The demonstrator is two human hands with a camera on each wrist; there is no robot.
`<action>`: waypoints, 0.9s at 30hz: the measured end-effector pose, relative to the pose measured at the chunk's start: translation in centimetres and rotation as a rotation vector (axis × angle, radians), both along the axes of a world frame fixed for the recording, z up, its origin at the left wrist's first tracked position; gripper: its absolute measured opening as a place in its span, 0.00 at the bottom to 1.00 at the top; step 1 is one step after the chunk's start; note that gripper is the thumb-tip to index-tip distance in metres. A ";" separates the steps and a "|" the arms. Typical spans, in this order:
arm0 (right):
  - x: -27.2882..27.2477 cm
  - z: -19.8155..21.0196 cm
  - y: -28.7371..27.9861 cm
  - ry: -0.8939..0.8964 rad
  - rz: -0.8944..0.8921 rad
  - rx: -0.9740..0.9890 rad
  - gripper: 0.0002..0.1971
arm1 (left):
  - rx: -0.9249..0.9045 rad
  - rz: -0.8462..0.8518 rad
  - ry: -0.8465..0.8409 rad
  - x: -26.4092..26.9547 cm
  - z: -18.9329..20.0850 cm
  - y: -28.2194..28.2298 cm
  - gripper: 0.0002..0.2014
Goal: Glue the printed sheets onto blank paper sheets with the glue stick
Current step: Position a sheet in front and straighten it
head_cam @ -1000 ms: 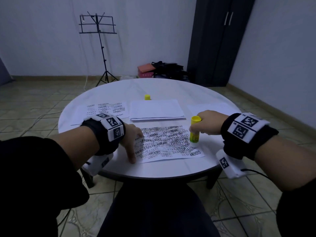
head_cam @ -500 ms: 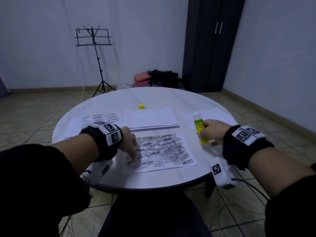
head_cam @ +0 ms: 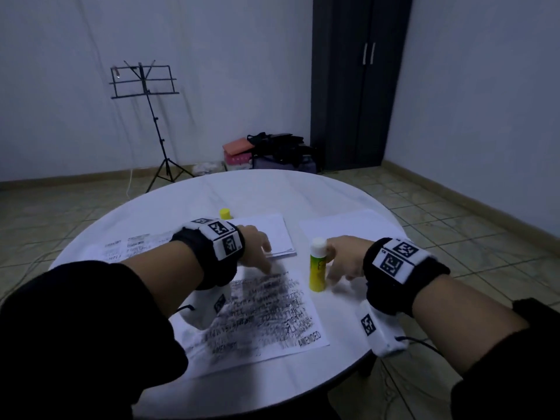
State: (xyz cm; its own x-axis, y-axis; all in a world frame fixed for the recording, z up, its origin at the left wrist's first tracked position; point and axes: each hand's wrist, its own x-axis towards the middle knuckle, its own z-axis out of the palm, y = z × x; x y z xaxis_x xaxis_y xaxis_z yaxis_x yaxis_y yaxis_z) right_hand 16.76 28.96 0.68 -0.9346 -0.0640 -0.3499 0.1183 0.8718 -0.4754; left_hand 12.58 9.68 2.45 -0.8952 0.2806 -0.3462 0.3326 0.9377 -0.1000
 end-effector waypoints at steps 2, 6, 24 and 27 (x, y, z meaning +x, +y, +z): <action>-1.2 0.7 1.2 0.069 0.026 0.165 0.23 | 0.009 -0.010 -0.007 -1.6 0.4 1.7 0.31; -4.0 1.4 3.7 0.053 0.073 0.374 0.25 | 0.005 -0.040 -0.027 -5.2 1.0 4.7 0.31; -10.0 -0.1 6.0 -0.163 0.185 0.567 0.31 | 0.005 -0.051 0.035 -13.5 -3.3 11.6 0.36; -9.9 -0.1 6.0 -0.151 0.183 0.565 0.31 | 0.102 -0.082 0.049 -13.5 -2.6 11.5 0.37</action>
